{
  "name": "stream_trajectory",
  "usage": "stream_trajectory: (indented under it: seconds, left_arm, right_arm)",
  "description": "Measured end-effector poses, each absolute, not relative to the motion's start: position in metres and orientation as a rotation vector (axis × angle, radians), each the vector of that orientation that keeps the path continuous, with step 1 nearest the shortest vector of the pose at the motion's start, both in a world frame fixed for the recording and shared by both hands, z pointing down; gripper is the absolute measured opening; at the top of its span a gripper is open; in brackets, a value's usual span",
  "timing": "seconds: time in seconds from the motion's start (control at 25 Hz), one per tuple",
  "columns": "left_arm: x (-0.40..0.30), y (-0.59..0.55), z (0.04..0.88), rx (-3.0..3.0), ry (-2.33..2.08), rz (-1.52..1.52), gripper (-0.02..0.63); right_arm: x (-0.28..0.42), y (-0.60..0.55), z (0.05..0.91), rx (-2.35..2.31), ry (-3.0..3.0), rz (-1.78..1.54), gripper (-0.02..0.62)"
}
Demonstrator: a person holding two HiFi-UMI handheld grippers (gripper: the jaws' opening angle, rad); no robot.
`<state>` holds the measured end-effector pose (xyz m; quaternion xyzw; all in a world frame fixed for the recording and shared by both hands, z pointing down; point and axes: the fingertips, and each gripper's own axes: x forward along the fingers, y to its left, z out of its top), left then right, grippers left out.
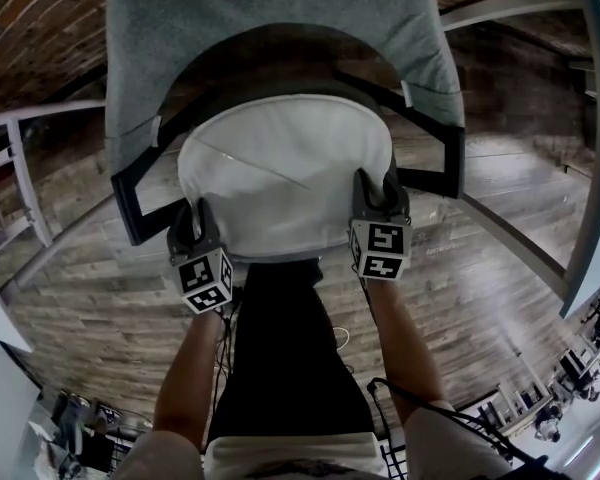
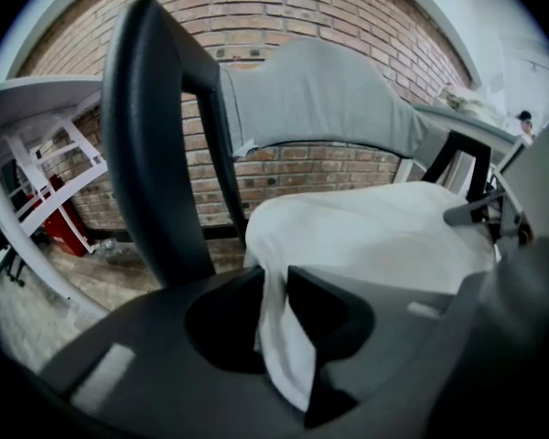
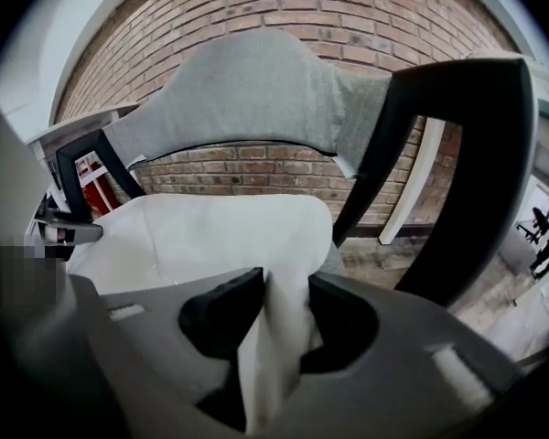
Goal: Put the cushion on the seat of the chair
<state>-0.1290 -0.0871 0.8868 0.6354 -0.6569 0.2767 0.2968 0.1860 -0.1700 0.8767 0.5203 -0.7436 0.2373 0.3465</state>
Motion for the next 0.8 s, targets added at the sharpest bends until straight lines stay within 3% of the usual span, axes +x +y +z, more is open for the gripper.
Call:
stream_trajectory:
  seconds: [0.44,0.8]
  left_arm:
    - [-0.129,-0.086,0.874,1.696,-1.729,0.769,0.058]
    - [-0.130,-0.081,0.863,1.683,-1.720,0.731,0.080]
  right_arm:
    - [0.199,-0.174,0.858,1.403,-1.896,0.607,0.230]
    - [0.207,-0.171,0.832,1.450,-1.907,0.565,0.233]
